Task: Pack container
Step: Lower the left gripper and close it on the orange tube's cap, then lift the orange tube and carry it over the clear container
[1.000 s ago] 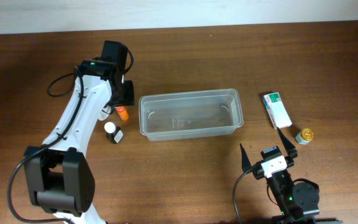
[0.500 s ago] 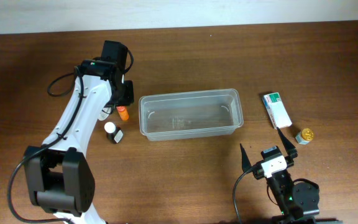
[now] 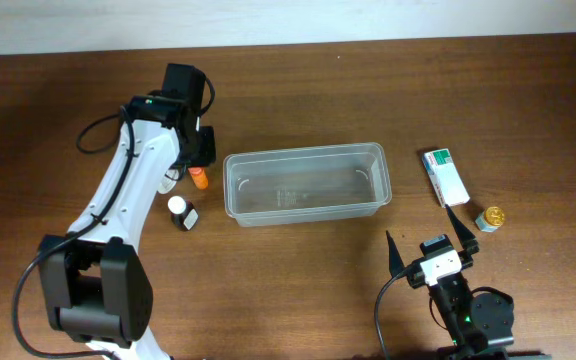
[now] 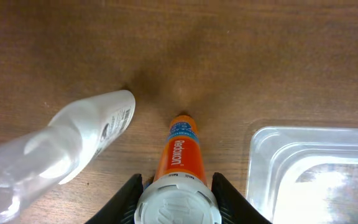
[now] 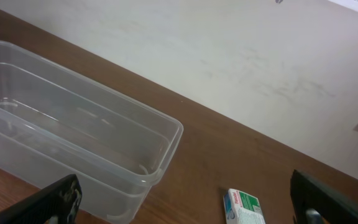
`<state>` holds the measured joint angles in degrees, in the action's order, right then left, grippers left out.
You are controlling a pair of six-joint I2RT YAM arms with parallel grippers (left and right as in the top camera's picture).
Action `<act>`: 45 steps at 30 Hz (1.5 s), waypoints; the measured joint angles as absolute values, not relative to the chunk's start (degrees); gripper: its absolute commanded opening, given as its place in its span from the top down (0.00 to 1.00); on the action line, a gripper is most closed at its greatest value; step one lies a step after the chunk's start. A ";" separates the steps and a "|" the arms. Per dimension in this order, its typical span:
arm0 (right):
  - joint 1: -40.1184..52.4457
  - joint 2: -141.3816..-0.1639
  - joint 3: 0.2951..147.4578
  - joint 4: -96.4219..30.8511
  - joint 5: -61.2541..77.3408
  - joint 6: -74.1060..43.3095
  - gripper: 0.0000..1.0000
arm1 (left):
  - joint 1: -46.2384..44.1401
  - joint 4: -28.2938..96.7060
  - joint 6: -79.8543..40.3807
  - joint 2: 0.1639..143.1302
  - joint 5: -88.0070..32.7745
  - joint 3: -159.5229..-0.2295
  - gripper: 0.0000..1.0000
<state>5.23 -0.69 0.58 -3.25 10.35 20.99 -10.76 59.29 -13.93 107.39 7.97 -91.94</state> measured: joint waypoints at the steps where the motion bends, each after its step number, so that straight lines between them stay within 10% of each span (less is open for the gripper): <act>1: 5.23 -0.69 0.58 -3.22 10.35 20.99 0.02 | -10.76 59.35 -13.93 107.39 7.97 -92.86 0.87; 45: 5.23 -0.69 0.58 -3.25 10.35 21.02 0.02 | -25.08 85.08 -18.98 102.39 5.15 -125.91 0.86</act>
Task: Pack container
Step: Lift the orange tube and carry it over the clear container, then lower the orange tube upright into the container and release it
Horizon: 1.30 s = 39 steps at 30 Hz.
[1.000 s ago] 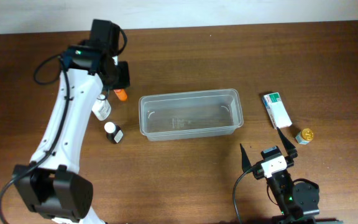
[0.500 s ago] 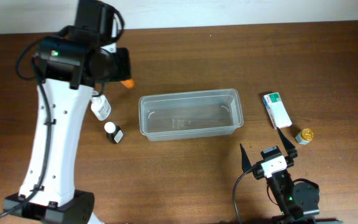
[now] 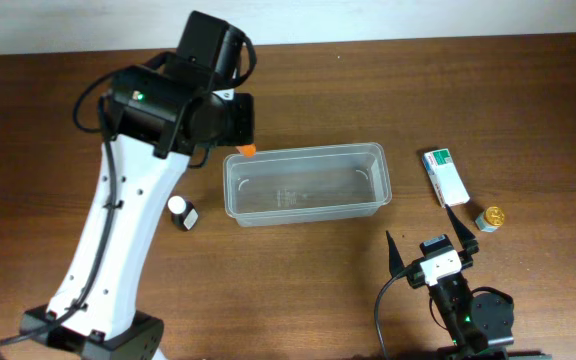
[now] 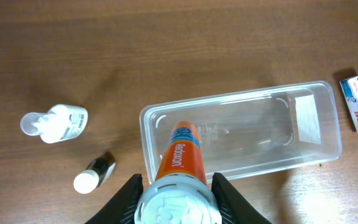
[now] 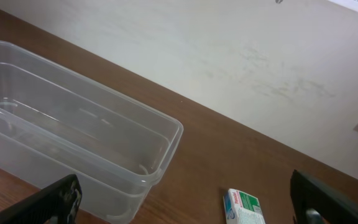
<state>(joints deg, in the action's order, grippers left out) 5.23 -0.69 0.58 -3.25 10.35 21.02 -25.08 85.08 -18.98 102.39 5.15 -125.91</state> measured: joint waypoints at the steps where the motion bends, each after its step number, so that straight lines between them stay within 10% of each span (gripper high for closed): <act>1: 5.23 -0.69 0.58 -3.25 10.37 20.99 0.01 | -25.34 85.19 -19.14 102.91 5.13 -125.91 0.86; 39: 5.23 -0.69 0.58 -3.25 10.35 21.02 0.02 | -25.82 75.50 -19.16 117.56 7.11 -117.05 0.86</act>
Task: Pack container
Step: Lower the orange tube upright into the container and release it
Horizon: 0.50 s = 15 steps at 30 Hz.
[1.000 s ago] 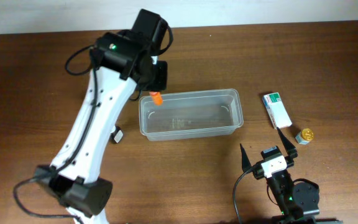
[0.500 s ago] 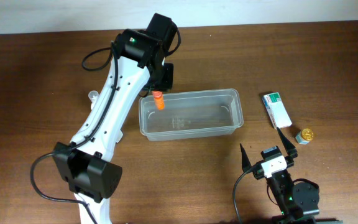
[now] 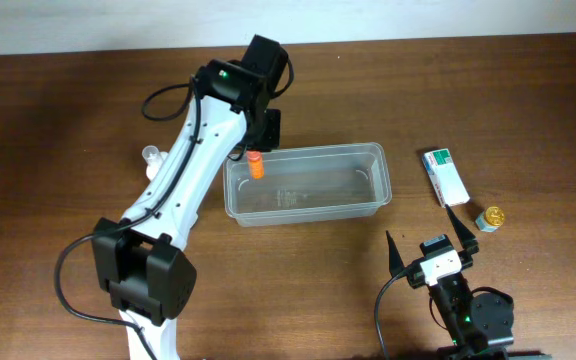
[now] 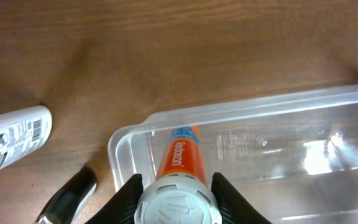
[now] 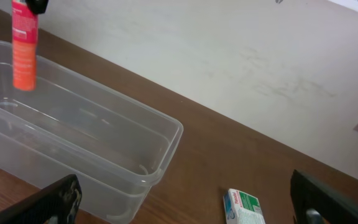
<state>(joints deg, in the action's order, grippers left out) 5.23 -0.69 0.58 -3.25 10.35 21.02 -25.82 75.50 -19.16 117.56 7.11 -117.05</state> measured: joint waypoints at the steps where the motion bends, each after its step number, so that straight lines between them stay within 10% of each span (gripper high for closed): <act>1: 5.23 -0.69 0.58 -3.25 10.35 20.97 0.02 | -25.82 74.72 -19.16 117.56 7.14 -116.44 0.86; 15: 5.23 -0.69 0.58 -3.25 10.37 20.99 0.02 | -25.82 70.35 -19.16 117.56 7.75 -110.04 0.86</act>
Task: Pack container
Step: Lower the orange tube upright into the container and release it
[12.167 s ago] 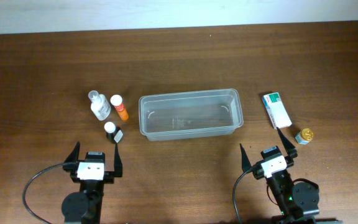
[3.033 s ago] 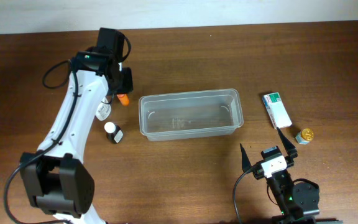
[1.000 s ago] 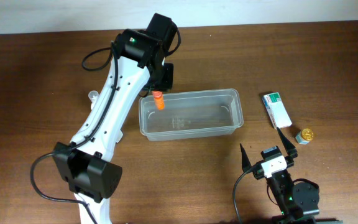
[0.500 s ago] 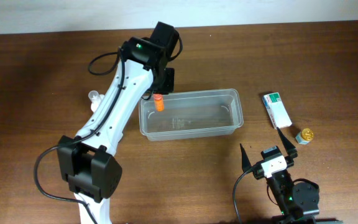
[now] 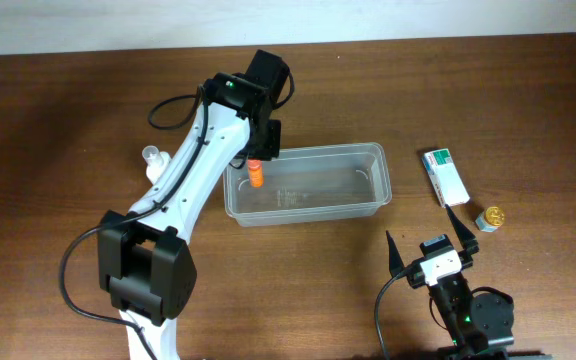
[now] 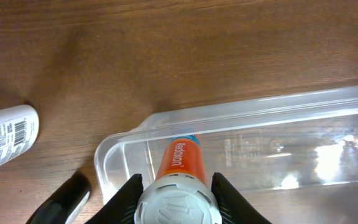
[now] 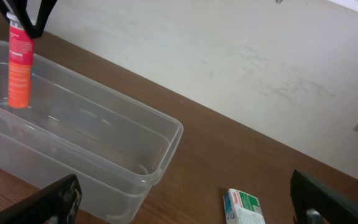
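A clear plastic container (image 5: pixel 368 152) lies mid-table. My left gripper (image 5: pixel 255 168) is shut on an orange tube with a white cap (image 6: pixel 178 165), held upright with its lower end inside the container's left end (image 7: pixel 18 70). My right gripper (image 5: pixel 438 240) rests open near the front edge, well apart from everything, its fingertips (image 7: pixel 64 193) at the frame's lower corners. A white and green box (image 5: pixel 445 176) and a small gold-capped jar (image 5: pixel 490 217) lie right of the container.
A white bottle (image 6: pixel 4 138) lies on the wood left of the container, with a small dark bottle (image 6: pixel 67 200) beside it. The pale wall (image 7: pixel 229 50) runs behind the table's far edge.
My left gripper has lowered the orange tube a little deeper into the container's left end. The right arm has not moved.
My left gripper was shut on the orange tube on the table beside the white bottle. Then it held the tube high over the container's left part. Then the tube hung at the container's left end, and now its tip is inside.
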`<state>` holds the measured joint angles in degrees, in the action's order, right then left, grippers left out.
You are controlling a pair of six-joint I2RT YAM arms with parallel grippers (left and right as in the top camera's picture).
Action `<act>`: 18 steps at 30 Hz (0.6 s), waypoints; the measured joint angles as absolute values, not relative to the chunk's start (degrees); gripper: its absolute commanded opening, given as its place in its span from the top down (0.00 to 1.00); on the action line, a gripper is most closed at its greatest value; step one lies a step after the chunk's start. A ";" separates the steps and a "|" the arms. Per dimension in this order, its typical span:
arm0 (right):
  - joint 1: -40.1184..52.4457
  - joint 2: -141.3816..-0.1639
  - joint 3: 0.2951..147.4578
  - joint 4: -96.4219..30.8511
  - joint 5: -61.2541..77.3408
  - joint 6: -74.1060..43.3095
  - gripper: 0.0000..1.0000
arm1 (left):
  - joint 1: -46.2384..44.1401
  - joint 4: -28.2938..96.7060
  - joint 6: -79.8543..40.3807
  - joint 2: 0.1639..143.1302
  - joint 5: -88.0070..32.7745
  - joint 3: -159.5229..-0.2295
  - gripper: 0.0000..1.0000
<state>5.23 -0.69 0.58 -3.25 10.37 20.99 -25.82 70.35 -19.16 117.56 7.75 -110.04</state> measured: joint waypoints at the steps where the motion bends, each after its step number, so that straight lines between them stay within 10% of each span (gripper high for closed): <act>1: 5.23 -0.69 0.58 -3.25 10.35 21.04 0.02 | -25.82 70.35 -19.16 117.56 8.01 -109.91 0.86; 18: 5.23 -0.69 0.58 -3.25 10.37 21.04 0.02 | -25.82 69.54 -19.16 117.56 9.06 -109.71 0.86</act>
<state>5.23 -0.69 0.58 -3.25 10.37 21.04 -25.82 69.54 -19.16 117.56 9.06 -109.71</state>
